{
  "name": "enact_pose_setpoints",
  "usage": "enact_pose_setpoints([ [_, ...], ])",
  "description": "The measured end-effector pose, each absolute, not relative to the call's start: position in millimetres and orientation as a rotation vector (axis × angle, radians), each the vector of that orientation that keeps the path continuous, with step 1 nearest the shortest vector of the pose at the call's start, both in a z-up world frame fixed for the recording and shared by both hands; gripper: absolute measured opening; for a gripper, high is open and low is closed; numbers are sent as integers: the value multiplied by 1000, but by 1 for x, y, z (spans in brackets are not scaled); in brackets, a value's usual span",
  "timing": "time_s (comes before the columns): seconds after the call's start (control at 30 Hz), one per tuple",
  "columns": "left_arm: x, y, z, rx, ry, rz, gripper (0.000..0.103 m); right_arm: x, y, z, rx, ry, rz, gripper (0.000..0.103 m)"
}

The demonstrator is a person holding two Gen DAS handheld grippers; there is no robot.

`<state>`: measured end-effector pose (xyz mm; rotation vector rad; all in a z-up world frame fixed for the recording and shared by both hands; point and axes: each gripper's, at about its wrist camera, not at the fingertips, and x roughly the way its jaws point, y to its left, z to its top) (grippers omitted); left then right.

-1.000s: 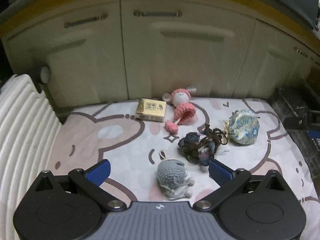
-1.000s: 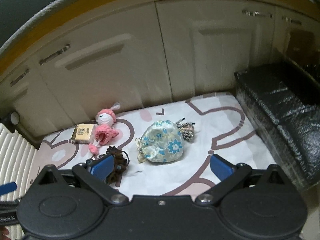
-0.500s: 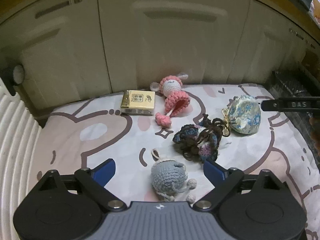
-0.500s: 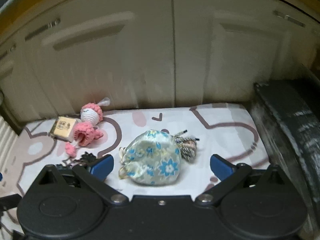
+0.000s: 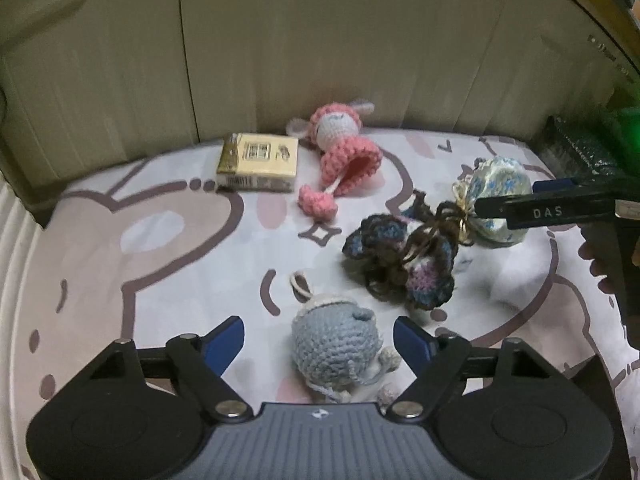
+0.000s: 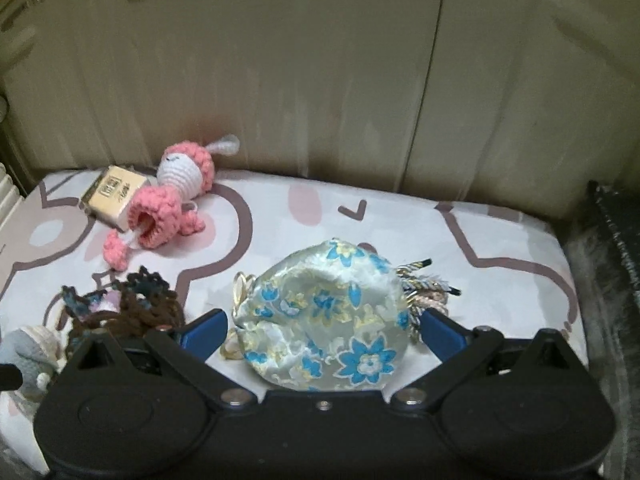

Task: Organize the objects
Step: 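Grasp and lift the floral pouch with the right tool while the left tool grasps the grey mouse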

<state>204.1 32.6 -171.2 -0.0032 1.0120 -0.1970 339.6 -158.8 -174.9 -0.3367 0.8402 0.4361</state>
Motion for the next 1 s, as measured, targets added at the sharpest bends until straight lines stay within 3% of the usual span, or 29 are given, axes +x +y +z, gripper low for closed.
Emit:
enact_pose_setpoints([
  [0.4,215,30,-192,-29,1072,-215,73,348,-145,-194,-432,822,458,103],
  [0.5,217,31,-194,-55,1084,-216,71,345,-145,-194,-455,819,469,97],
  [0.63,219,30,-194,-99,1094,-233,55,340,-148,-191,-459,810,478,95],
  [1.0,216,38,-180,-165,1082,-183,54,321,-165,-172,-388,824,464,93],
])
